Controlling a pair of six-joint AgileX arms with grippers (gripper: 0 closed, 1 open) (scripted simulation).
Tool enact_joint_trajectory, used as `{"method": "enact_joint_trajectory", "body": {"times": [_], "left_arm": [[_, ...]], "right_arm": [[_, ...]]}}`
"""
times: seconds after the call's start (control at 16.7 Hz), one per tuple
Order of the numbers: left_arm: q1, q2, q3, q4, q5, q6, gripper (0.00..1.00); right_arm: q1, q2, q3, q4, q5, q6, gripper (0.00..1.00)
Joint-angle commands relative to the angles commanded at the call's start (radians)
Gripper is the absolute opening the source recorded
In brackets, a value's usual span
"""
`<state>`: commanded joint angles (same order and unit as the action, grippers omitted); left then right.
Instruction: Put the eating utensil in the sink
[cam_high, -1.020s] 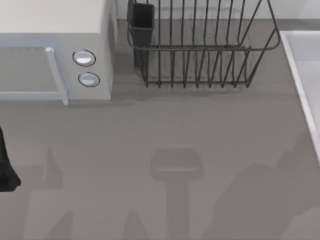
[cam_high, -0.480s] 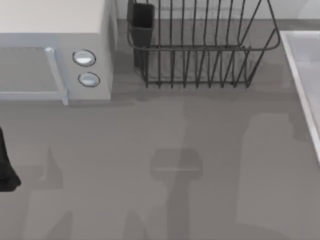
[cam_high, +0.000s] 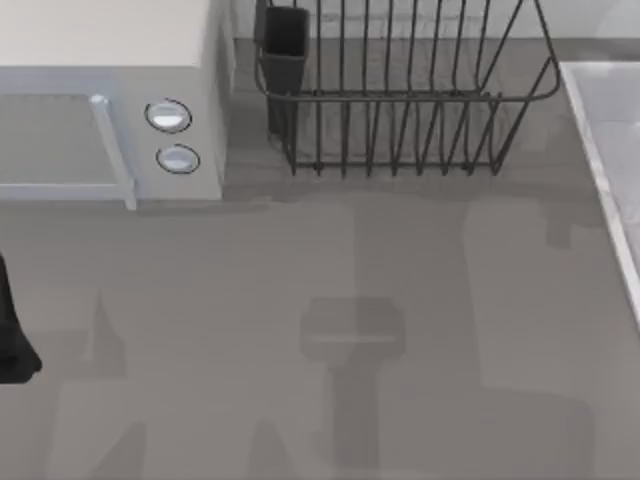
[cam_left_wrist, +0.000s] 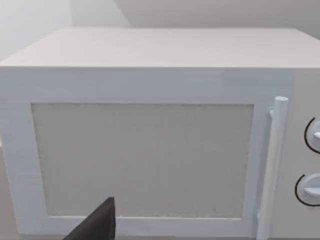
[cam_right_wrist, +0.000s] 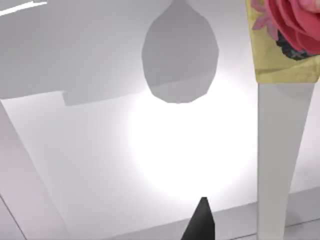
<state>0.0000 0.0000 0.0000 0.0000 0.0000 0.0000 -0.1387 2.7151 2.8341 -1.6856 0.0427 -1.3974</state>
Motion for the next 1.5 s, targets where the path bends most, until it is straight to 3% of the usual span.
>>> {"method": "enact_joint_trajectory", "body": {"times": [0.36,0.9,1.26,1.5], "left_arm": [[0.000,0.000,0.000,0.000,0.000,0.000,1.00],[0.000,0.000,0.000,0.000,0.000,0.000,1.00],[0.000,0.000,0.000,0.000,0.000,0.000,1.00],[0.000,0.000,0.000,0.000,0.000,0.000,1.00]], "right_arm": [[-0.005,-0.006,-0.019,0.015,-0.001,0.000,0.00],[-0.002,-0.113,-0.398,0.273,-0.003,-0.002,0.00],[-0.001,-0.127,-0.429,0.302,-0.002,-0.002,0.00],[-0.001,-0.127,-0.429,0.302,-0.002,-0.002,0.30]]}}
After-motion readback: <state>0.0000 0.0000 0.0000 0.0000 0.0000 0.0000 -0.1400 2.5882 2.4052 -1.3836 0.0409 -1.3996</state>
